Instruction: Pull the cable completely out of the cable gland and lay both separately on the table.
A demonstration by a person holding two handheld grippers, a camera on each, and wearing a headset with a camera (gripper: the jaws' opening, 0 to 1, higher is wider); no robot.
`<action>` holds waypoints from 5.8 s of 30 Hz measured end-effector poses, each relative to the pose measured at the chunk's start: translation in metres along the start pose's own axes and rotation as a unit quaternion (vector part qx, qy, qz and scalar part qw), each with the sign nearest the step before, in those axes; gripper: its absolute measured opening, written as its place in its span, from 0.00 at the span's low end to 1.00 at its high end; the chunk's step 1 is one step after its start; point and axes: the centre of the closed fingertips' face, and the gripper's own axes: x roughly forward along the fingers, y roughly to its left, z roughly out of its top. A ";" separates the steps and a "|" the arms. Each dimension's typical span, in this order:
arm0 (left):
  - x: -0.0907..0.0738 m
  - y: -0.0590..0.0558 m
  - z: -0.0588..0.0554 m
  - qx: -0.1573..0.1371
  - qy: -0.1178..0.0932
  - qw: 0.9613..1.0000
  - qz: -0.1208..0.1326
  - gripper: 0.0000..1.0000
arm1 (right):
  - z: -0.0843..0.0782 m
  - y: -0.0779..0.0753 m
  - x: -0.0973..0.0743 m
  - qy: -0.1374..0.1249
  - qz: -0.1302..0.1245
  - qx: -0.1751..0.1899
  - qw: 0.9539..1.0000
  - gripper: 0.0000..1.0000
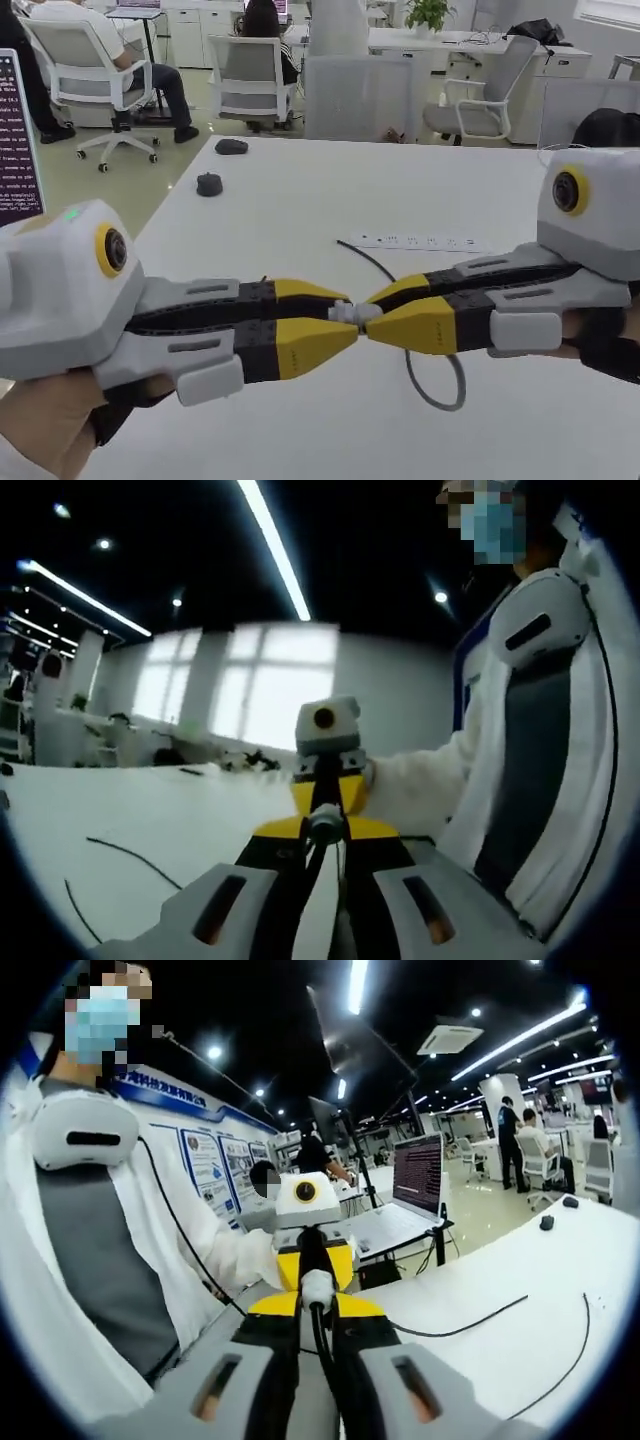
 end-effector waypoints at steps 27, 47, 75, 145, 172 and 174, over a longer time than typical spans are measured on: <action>-0.009 0.000 0.010 0.083 -0.012 0.996 0.011 0.15 | 0.008 -0.011 -0.003 -0.069 0.006 0.056 0.996 0.27; -0.003 -0.004 0.004 0.124 0.016 0.992 0.004 0.15 | 0.003 -0.002 0.002 -0.089 0.036 0.155 0.983 0.12; -0.009 0.002 -0.008 -0.021 0.026 0.999 0.025 0.15 | -0.006 -0.002 0.004 -0.049 -0.019 -0.116 0.992 0.12; -0.007 0.022 -0.001 0.015 0.038 0.998 0.042 0.16 | -0.057 -0.039 -0.018 0.063 -0.074 -0.133 0.986 0.02; -0.001 0.025 -0.004 0.023 0.057 0.997 0.056 0.16 | -0.001 -0.030 -0.014 -0.045 -0.069 -0.079 0.993 0.17; 0.003 0.022 -0.008 0.026 0.068 0.996 0.049 0.16 | 0.007 -0.029 -0.009 -0.046 -0.067 -0.088 0.993 0.15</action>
